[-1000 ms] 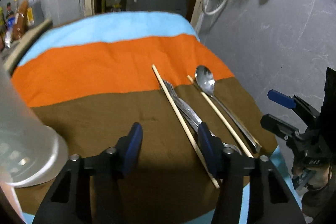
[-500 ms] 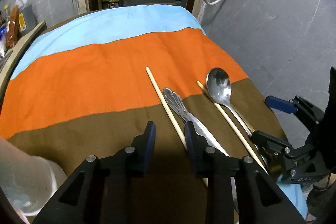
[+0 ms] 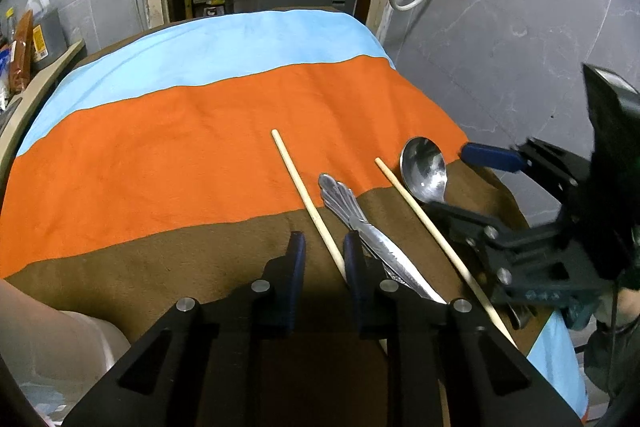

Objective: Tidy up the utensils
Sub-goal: 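Close the left tool on a chopstick while the right tool closes on the metal spoon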

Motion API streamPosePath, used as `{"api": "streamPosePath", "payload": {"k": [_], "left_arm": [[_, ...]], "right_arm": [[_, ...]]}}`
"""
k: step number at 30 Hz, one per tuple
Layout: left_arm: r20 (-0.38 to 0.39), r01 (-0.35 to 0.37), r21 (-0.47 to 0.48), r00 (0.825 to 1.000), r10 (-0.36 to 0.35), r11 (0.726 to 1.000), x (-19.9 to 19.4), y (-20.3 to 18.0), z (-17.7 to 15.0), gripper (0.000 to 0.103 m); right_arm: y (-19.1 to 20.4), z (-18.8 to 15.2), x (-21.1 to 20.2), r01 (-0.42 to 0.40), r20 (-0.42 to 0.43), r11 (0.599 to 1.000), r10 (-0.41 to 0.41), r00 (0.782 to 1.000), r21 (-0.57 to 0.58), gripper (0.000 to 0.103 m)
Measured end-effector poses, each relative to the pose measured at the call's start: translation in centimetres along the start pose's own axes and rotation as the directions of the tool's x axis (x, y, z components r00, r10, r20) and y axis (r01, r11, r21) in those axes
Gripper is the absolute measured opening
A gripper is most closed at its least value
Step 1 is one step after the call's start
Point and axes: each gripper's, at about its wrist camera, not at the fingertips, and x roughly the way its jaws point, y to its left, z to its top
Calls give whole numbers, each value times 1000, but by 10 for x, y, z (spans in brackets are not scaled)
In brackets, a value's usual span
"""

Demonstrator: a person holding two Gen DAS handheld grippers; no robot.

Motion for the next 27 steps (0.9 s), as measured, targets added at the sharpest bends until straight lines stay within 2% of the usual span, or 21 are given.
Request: {"api": "streamPosePath", "payload": {"k": [3, 8, 11, 18, 21, 24, 27], "left_arm": [[-4, 1, -9, 1000, -1, 1000, 1, 0, 2, 16], [-21, -16, -4, 1000, 15, 1000, 7, -1, 11, 16], [-41, -22, -7, 999, 21, 1000, 11, 0, 19, 16], [-58, -6, -44, 998, 3, 999, 20, 9, 28, 11], [-52, -12, -48, 999, 10, 999, 19, 10, 28, 9], [-18, -1, -91, 1000, -1, 996, 16, 14, 25, 3], [22, 4, -107, 1000, -2, 994, 10, 16, 17, 2]], "right_arm": [[2, 5, 6, -1, -10, 1000, 1, 1000, -20, 70], [6, 7, 9, -28, -17, 999, 27, 999, -45, 49], [5, 8, 10, -48, -22, 998, 47, 999, -42, 43], [-1, 17, 20, -102, -56, 995, 102, 993, -2, 43], [6, 19, 21, -78, -64, 997, 76, 995, -25, 42], [6, 22, 23, -89, -70, 996, 87, 994, -14, 37], [11, 21, 21, -58, -63, 998, 56, 996, -35, 36]]}}
